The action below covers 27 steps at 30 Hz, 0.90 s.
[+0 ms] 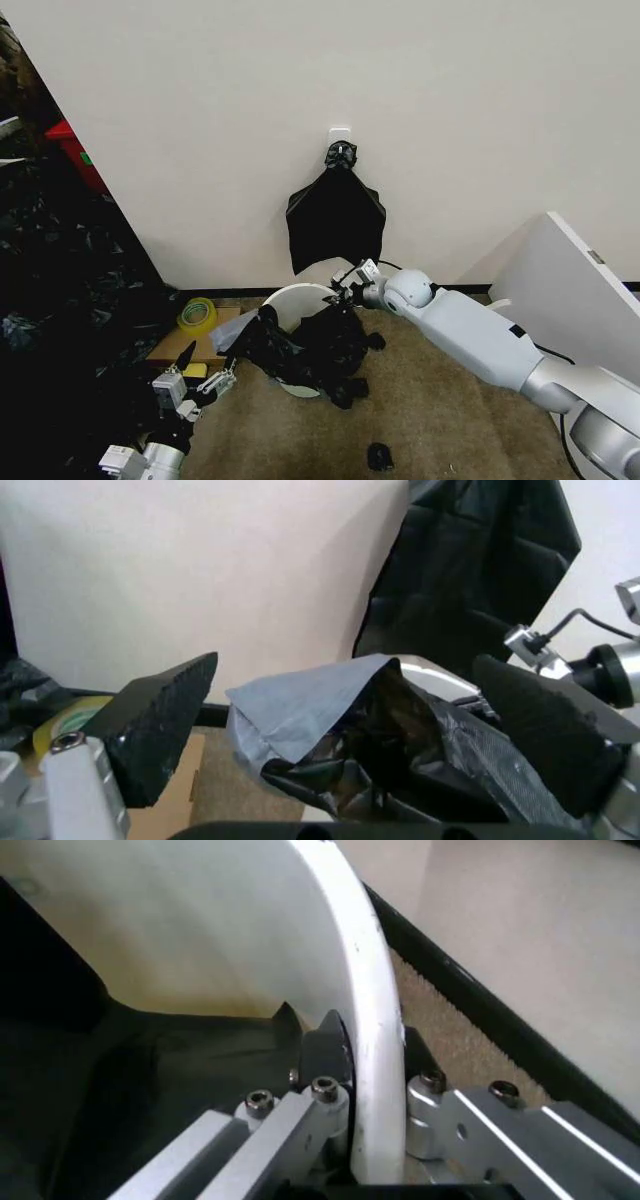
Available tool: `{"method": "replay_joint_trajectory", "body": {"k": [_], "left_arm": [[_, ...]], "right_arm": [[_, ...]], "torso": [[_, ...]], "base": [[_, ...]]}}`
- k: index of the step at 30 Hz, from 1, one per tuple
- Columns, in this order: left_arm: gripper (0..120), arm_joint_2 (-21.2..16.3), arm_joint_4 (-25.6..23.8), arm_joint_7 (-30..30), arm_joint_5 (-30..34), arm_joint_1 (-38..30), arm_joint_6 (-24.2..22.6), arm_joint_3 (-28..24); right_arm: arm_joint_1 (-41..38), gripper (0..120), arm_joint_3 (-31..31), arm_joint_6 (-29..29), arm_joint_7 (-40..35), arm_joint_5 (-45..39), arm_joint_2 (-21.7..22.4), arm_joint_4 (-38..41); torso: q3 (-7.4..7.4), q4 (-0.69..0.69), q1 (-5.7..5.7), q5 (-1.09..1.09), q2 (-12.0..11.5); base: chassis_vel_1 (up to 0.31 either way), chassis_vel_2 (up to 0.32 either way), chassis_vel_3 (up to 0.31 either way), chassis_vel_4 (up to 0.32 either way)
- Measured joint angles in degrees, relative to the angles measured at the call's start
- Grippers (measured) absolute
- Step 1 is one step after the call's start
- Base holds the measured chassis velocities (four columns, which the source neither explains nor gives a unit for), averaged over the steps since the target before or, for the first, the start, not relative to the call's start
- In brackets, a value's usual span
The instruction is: Place the garbage bag over the trash bin.
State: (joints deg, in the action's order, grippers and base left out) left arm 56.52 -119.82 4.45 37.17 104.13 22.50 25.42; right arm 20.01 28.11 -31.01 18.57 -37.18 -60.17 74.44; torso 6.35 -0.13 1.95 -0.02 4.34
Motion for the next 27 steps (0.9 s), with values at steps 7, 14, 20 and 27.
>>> {"method": "replay_joint_trajectory", "body": {"k": [7,14,20,27], "left_arm": [[100,0.24,-2.05,0.88,2.67,0.36,-1.14,1.26],[100,0.07,-3.85,1.67,4.43,0.52,-1.87,2.22],[100,-0.15,-4.95,2.44,4.99,0.32,-2.57,2.08],[100,-0.8,-5.39,3.03,5.12,0.27,-2.97,1.9]], "right_arm": [[8.58,0,-8.95,-5.04,-12.76,-13.06,5.27,10.79],[18.65,0,-16.24,-5.26,-26.05,-21.39,10.91,22.96],[30.93,0,-27.95,-4.48,-42.07,-26.49,6.82,30.61],[38.43,0,-34.16,-3.59,-48.93,-27.47,2.33,32.92]], "torso": [[0.0,-0.05,0.0,0.0,0.0],[0.0,-0.05,0.0,-0.02,0.0],[0.0,0.0,0.0,0.0,0.0],[-0.01,-0.01,0.0,-0.01,0.0]], "base": [[0.0,0.0,0.0,0.0],[0.0,0.0,0.0,0.0],[0.0,0.0,0.0,0.0],[0.0,0.0,0.0,0.0]]}}
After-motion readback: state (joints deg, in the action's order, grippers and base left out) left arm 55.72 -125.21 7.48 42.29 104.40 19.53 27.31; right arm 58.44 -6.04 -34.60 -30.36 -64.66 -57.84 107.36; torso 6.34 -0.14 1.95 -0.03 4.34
